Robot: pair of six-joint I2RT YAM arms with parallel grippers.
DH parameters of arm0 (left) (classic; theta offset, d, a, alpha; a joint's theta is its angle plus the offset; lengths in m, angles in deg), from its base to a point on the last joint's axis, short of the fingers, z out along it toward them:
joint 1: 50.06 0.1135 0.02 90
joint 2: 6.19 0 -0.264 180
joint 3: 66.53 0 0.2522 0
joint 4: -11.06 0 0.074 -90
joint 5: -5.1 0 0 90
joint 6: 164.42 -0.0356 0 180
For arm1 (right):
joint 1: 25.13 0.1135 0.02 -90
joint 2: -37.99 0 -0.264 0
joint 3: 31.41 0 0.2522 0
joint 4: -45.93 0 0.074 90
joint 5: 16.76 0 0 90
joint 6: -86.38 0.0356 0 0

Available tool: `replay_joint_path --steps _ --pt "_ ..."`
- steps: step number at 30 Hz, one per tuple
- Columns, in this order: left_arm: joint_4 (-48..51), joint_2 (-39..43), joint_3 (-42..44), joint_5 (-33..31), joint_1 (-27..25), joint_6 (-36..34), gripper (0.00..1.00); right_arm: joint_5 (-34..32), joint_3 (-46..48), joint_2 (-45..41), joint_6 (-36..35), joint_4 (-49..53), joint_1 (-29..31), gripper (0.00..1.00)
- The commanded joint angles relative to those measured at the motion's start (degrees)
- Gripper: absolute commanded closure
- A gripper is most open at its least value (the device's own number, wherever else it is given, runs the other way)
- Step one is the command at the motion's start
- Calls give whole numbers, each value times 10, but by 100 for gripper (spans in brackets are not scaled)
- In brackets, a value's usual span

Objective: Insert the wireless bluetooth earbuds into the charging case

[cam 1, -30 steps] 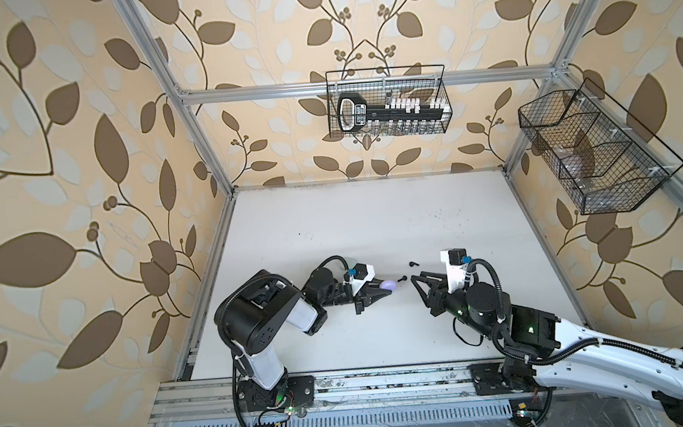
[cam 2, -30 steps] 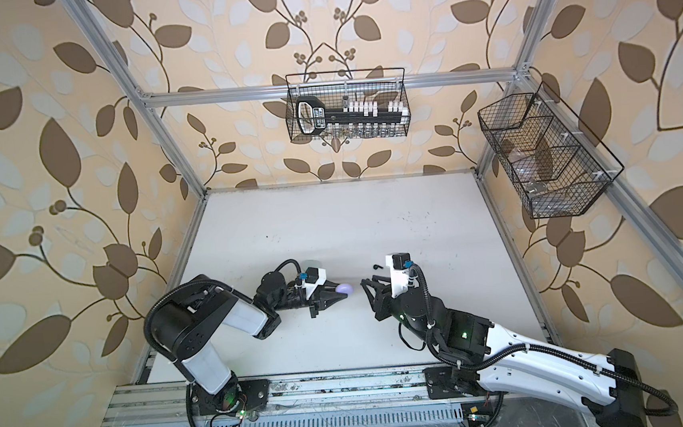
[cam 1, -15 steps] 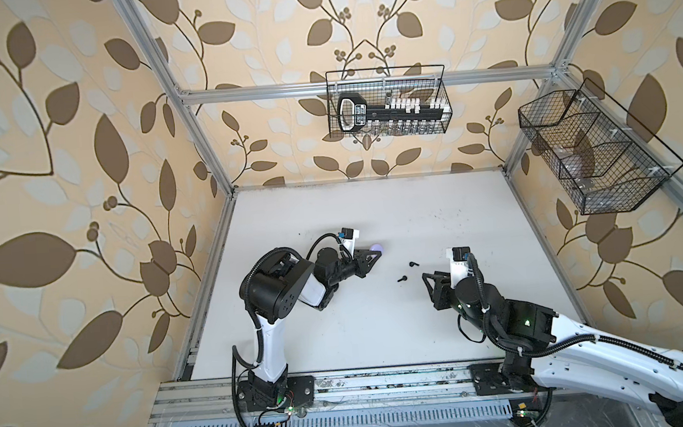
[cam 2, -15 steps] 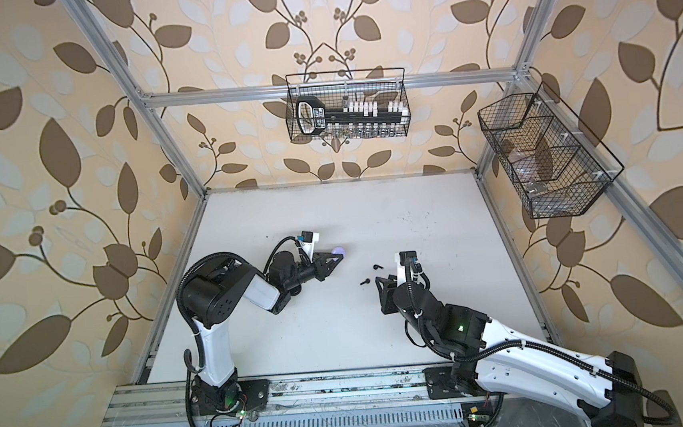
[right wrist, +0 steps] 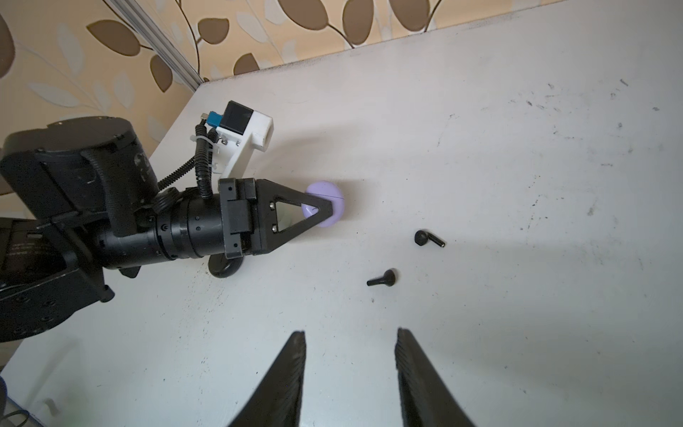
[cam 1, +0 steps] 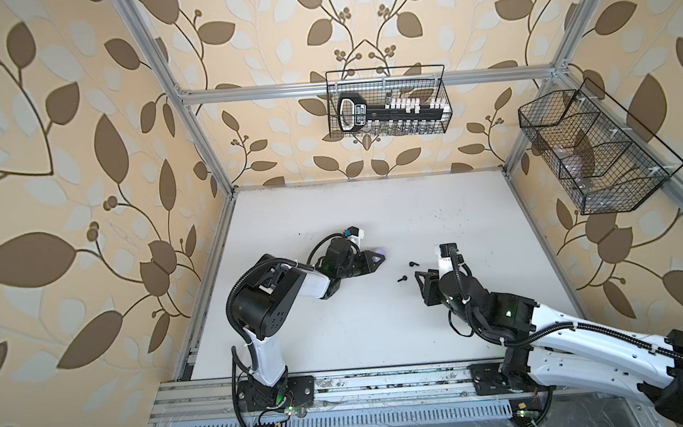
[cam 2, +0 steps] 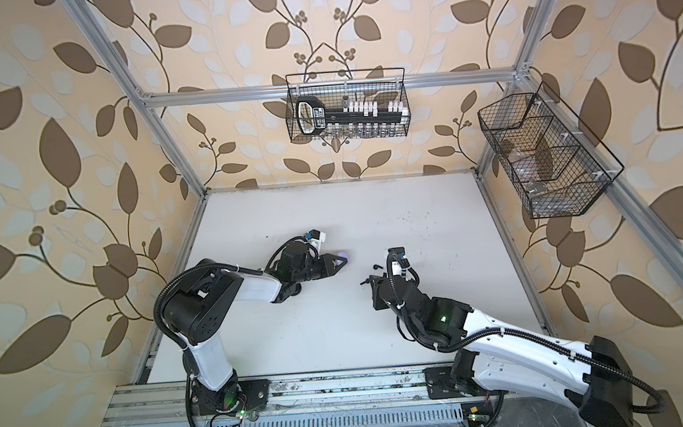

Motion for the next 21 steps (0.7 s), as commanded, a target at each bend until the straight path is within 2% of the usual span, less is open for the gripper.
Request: replay_joint_path --steps 1,6,13,17,21 --pt "29 -17 -30 12 -3 3 91 -2 -24 6 -9 -12 -2 57" --pt "57 -39 -52 -2 -4 -15 73 7 -21 1 -20 -17 -2 51" --pt "83 -40 -62 -20 -4 -34 59 19 -12 -18 -26 -23 1 47" --pt "94 -8 -49 -31 -4 -55 46 22 -13 -23 -43 -33 1 42" --pt "121 53 -35 -34 3 -86 34 3 -13 -32 -71 -55 3 33"
